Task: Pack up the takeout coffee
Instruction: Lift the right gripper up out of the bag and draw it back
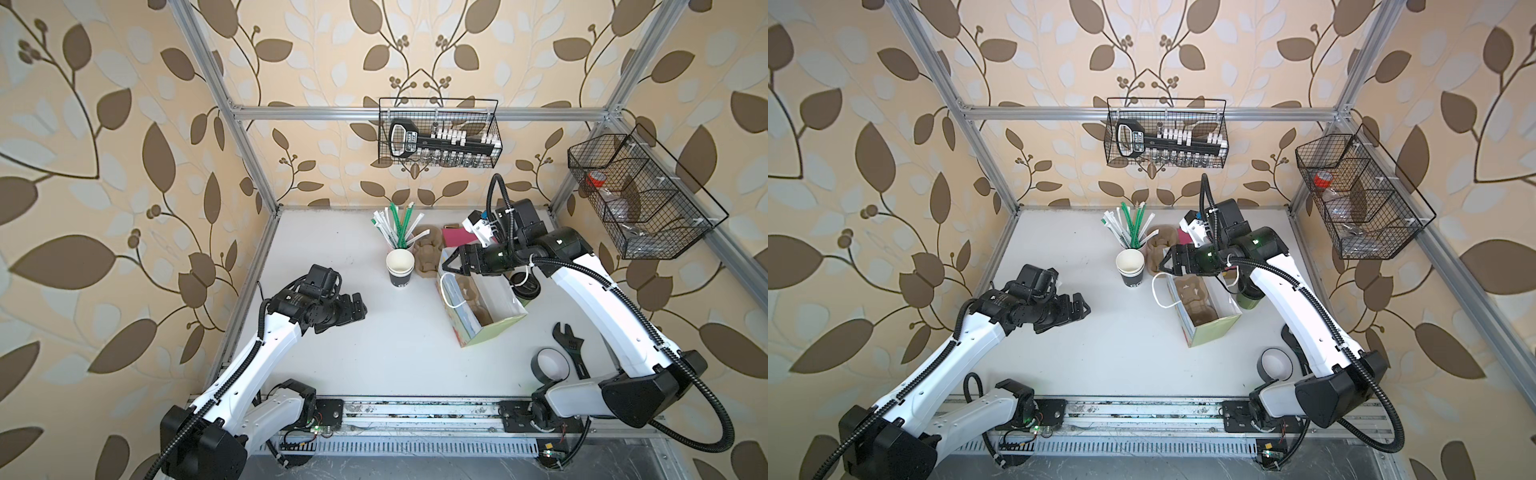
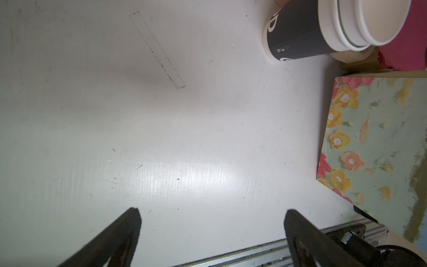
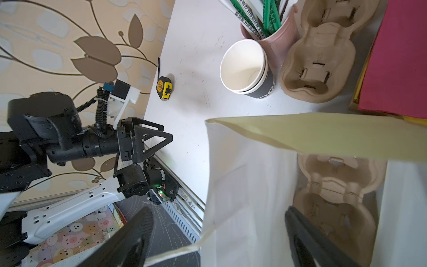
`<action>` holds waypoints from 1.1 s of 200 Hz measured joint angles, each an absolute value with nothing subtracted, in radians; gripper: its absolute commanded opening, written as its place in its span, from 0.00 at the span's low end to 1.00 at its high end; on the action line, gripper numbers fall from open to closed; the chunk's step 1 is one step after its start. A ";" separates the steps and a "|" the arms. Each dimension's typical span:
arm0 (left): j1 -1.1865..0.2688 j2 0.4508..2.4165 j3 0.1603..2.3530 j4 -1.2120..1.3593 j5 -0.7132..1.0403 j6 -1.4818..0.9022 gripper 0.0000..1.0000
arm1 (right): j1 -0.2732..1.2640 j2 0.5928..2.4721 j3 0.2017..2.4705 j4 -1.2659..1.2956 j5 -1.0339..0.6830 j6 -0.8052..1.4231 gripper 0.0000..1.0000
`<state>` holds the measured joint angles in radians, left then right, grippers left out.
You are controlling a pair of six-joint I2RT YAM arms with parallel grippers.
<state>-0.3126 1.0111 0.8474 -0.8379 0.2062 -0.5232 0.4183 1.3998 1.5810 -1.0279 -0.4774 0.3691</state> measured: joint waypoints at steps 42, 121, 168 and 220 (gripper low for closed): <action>-0.313 1.011 0.857 -0.845 0.212 -0.522 0.99 | 0.418 1.396 1.644 -1.045 -0.484 0.369 0.89; -0.334 0.989 0.956 -0.835 0.290 -0.604 0.99 | 0.419 1.328 1.808 -1.058 -0.516 0.378 0.89; -0.525 1.000 1.038 -0.807 0.250 -0.699 0.99 | 0.395 1.300 1.913 -1.079 -0.426 0.381 0.93; -0.564 1.039 1.049 -0.807 0.199 -0.784 0.99 | 0.263 1.170 1.895 -1.109 0.022 0.397 1.00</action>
<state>-0.5640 1.0386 1.0489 -0.8066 0.1989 -0.7841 0.2634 1.1702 1.8946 -1.1088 0.0216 0.3969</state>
